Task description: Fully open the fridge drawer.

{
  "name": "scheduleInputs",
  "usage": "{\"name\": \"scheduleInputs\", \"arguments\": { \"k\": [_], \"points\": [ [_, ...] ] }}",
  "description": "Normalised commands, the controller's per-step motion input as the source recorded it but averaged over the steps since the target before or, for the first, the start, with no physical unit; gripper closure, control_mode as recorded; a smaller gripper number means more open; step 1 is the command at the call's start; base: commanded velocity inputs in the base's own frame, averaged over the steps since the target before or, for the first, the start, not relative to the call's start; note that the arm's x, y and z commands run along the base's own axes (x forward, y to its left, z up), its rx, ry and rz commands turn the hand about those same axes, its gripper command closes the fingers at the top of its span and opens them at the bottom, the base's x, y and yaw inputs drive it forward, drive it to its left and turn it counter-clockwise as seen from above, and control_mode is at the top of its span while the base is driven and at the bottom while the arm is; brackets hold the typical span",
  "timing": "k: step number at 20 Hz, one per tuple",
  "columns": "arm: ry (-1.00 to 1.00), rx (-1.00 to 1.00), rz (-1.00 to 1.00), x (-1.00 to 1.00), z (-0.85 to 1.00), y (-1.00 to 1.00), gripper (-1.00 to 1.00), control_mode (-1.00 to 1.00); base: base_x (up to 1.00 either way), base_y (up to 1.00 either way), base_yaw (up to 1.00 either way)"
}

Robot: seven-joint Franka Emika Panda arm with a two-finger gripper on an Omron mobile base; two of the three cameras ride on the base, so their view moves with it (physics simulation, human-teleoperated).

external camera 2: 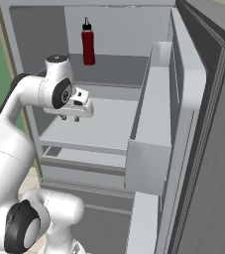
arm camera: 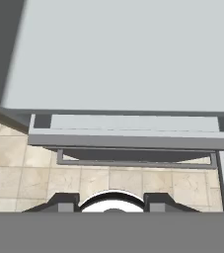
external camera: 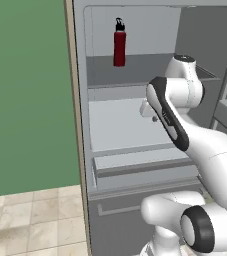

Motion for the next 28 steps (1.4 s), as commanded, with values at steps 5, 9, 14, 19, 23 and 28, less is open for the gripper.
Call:
{"name": "scheduleInputs", "arguments": {
  "k": [5, 9, 14, 19, 23, 28],
  "points": [
    [0.00, 0.00, 0.00, 0.00, -0.01, 0.00, -1.00, -1.00, 0.00, 0.00, 0.00],
    [0.00, 0.00, 0.00, -0.08, -0.01, 0.00, -1.00, -1.00, 0.00, 0.00, 0.00],
    [0.00, 0.00, 0.00, 0.00, 0.00, 0.00, -1.00, -1.00, 0.00, 0.00, 0.00],
    [0.00, 0.00, 0.00, -0.05, 0.00, 0.00, -1.00, -1.00, 0.00, 0.00, 0.00],
    [0.00, 0.00, 0.00, 0.00, 0.00, 0.00, -1.00, 1.00, -0.29, 0.00, 0.00],
    [0.00, 0.00, 0.00, 0.00, 0.00, 0.00, -1.00, 1.00, -0.23, 0.00, 0.00]
  ]
}}
